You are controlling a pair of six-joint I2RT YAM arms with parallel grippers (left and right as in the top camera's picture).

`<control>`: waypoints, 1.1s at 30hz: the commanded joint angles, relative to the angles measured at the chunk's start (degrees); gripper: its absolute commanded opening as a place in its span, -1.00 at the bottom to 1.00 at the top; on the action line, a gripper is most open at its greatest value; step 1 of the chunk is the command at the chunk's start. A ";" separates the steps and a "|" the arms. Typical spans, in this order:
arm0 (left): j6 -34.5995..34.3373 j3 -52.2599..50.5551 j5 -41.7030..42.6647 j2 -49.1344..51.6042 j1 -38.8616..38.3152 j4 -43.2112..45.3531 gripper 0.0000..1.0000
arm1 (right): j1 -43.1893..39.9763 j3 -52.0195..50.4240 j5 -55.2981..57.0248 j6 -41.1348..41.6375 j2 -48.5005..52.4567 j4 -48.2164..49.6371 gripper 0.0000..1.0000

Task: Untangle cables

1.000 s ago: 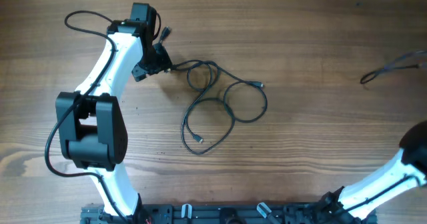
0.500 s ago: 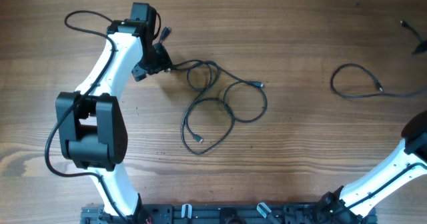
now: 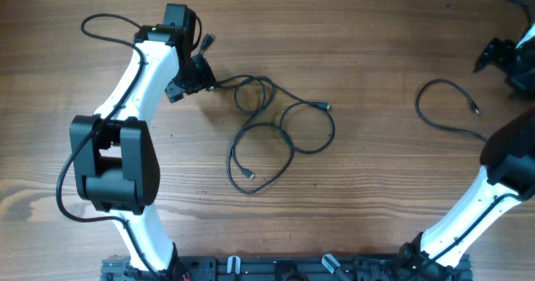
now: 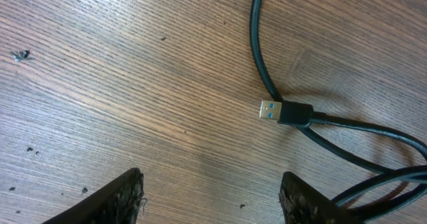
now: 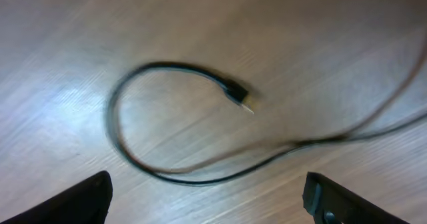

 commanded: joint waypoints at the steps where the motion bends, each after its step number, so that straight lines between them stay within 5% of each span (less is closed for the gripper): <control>1: 0.50 -0.39 0.50 0.46 -0.04 -0.02 0.34 | -2.27 -8.55 5.31 10.97 0.13 2.60 0.86; 11: 0.50 -0.39 0.55 0.46 -0.07 0.37 0.33 | -4.09 -21.53 -4.87 6.64 0.13 10.45 0.76; 14: 10.45 -0.31 8.28 -0.11 -0.04 2.01 -0.11 | -1.46 -21.38 -25.62 -12.63 -1.18 10.54 0.88; 17: 14.64 0.81 9.75 -4.55 -0.04 2.12 -0.09 | 4.11 -21.38 -32.50 -17.88 -7.06 11.41 0.91; 22: 9.22 1.31 15.04 -14.91 -0.04 1.07 0.49 | 21.46 -21.38 -32.46 -16.09 -16.70 18.86 0.91; 28: 0.37 -2.45 15.32 -12.85 -2.14 -0.70 0.33 | 34.34 -21.59 -23.06 -6.19 -16.28 24.20 0.91; 33: -7.17 -11.65 15.34 -9.57 -5.25 8.74 0.13 | 36.09 -21.59 -22.95 -5.18 -16.28 24.41 0.91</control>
